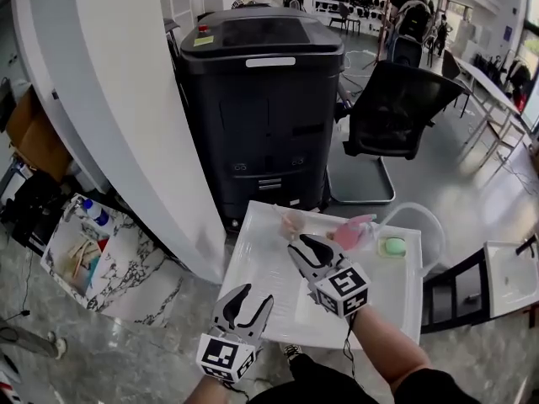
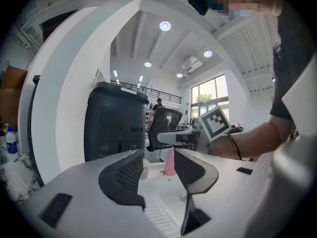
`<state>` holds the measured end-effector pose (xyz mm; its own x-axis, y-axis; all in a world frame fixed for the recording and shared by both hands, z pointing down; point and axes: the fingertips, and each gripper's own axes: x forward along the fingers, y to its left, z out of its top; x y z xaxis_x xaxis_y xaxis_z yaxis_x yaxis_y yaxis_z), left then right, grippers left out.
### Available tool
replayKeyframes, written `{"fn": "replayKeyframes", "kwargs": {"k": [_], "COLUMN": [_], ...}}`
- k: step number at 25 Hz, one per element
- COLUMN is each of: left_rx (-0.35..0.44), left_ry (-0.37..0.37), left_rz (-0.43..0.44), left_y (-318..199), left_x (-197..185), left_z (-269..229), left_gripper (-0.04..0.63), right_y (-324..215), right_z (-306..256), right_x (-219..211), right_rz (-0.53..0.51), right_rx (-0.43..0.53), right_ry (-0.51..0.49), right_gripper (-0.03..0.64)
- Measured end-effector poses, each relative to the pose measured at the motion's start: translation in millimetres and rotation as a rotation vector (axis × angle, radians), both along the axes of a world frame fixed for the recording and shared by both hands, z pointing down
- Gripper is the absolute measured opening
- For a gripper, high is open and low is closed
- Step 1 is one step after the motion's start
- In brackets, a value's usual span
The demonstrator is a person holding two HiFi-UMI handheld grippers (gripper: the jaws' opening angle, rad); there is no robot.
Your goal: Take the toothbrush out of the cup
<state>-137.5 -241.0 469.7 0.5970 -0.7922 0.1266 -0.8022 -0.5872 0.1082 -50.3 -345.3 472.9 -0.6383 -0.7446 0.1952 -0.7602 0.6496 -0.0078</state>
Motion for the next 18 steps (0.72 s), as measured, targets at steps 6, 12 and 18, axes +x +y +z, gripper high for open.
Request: {"fn": "replayKeyframes", "kwargs": {"k": [6,12,18], "left_rx": [-0.003,-0.015,-0.042], "left_ry": [-0.017,-0.037,-0.034], "left_rz": [0.015,0.033,0.045], "left_y": [-30.5,-61.2,-94.7], "left_x": [7.5,13.4,20.3], "left_z": [10.6,23.0,35.6], "left_gripper": [0.202,0.202,0.203], "right_y": [-37.0,-70.3,-102.9], "right_z": [22.9,50.0,82.6], "right_x": [-3.6,-7.2,-9.3], "right_rz": [-0.012,-0.022,-0.022], "right_rx": [-0.020,-0.041,-0.085], "right_ry": [0.045,0.101,0.152], "right_gripper": [0.137,0.137,0.137]}}
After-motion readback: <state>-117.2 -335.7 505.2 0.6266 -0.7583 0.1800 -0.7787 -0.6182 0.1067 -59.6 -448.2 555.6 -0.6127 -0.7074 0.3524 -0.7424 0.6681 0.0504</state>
